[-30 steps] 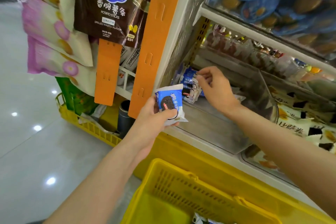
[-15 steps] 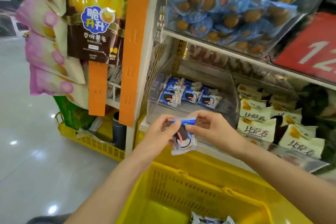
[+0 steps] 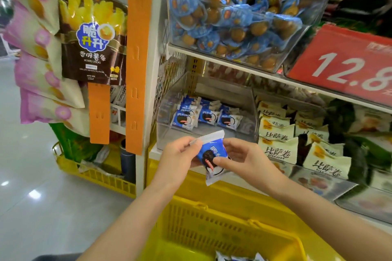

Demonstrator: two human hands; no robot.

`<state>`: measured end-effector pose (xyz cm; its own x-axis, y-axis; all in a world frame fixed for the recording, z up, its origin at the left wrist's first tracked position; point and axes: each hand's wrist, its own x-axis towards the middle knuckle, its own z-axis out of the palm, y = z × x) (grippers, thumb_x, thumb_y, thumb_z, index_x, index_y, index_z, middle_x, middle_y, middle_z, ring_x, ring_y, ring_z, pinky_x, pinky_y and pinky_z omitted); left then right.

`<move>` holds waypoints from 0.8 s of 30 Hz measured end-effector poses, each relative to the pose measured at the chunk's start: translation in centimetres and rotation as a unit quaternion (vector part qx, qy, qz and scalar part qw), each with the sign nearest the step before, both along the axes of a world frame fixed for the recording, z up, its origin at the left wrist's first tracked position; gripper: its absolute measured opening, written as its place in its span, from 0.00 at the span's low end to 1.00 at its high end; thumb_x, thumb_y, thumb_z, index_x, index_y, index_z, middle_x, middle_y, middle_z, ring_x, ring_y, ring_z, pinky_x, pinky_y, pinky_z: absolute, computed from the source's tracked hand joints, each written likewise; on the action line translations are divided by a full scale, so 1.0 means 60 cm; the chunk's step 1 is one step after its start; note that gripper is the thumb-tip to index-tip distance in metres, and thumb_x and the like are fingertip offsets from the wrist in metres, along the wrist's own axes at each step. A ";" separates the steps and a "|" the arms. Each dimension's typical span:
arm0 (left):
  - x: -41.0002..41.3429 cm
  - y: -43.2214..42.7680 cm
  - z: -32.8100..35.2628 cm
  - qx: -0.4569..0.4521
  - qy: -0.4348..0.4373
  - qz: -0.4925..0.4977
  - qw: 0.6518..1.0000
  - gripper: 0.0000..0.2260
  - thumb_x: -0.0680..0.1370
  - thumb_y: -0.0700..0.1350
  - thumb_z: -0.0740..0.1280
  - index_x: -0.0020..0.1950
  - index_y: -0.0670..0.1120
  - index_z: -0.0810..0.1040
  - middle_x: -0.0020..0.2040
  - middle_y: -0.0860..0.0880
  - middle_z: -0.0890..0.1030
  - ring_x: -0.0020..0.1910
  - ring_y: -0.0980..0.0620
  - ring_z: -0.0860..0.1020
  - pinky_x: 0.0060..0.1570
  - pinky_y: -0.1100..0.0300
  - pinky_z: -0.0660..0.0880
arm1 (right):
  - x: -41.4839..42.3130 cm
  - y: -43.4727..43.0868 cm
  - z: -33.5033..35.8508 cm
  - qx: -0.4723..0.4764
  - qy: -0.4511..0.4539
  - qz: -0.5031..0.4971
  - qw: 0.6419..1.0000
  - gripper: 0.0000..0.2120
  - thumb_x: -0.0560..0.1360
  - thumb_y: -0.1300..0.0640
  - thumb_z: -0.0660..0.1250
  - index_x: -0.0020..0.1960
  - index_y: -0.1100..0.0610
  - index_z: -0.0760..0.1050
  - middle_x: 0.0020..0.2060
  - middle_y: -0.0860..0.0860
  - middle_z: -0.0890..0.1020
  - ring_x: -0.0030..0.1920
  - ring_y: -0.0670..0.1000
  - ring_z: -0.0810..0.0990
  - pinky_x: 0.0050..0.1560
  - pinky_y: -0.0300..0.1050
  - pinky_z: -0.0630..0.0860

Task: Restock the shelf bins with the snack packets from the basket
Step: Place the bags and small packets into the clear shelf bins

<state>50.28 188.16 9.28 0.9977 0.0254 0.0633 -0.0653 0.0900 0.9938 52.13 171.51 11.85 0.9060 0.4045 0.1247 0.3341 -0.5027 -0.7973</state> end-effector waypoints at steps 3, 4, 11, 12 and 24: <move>0.018 0.005 0.009 0.106 -0.044 -0.034 0.993 0.08 0.79 0.44 0.62 0.44 0.46 0.79 0.40 0.50 0.82 0.42 0.56 0.80 0.41 0.68 0.76 | 0.013 -0.019 0.021 -0.030 -0.021 0.013 0.999 0.13 0.71 0.55 0.71 0.55 0.45 0.77 0.48 0.41 0.83 0.49 0.41 0.81 0.52 0.38 0.78; 0.027 0.005 0.007 0.186 -0.076 -0.012 0.979 0.07 0.79 0.46 0.61 0.45 0.48 0.79 0.41 0.54 0.80 0.44 0.59 0.78 0.42 0.69 0.72 | 0.020 -0.022 0.027 -0.040 -0.045 -0.003 0.998 0.13 0.71 0.54 0.72 0.52 0.42 0.76 0.46 0.38 0.83 0.49 0.39 0.80 0.51 0.36 0.78; 0.122 0.036 -0.020 0.526 -0.216 0.103 0.816 0.12 0.81 0.50 0.55 0.60 0.50 0.73 0.57 0.54 0.77 0.57 0.55 0.72 0.59 0.57 0.62 | 0.151 -0.011 0.040 -0.062 -0.135 -0.177 0.973 0.12 0.72 0.52 0.71 0.54 0.48 0.74 0.45 0.39 0.77 0.42 0.34 0.76 0.38 0.25 0.70; 0.128 0.046 -0.026 0.546 -0.216 0.096 0.804 0.13 0.81 0.50 0.54 0.60 0.50 0.74 0.56 0.53 0.78 0.55 0.54 0.74 0.57 0.57 0.64 | 0.174 -0.007 0.037 -0.101 -0.134 -0.186 0.968 0.13 0.73 0.53 0.71 0.57 0.50 0.75 0.47 0.42 0.77 0.42 0.36 0.75 0.41 0.26 0.69; 0.146 0.086 -0.064 0.564 -0.292 0.068 0.769 0.19 0.79 0.50 0.48 0.49 0.48 0.79 0.44 0.51 0.80 0.43 0.51 0.76 0.49 0.53 0.70 | 0.362 0.061 -0.063 -0.345 -0.069 -0.106 0.930 0.19 0.74 0.60 0.70 0.63 0.62 0.73 0.61 0.59 0.76 0.61 0.55 0.74 0.59 0.44 0.70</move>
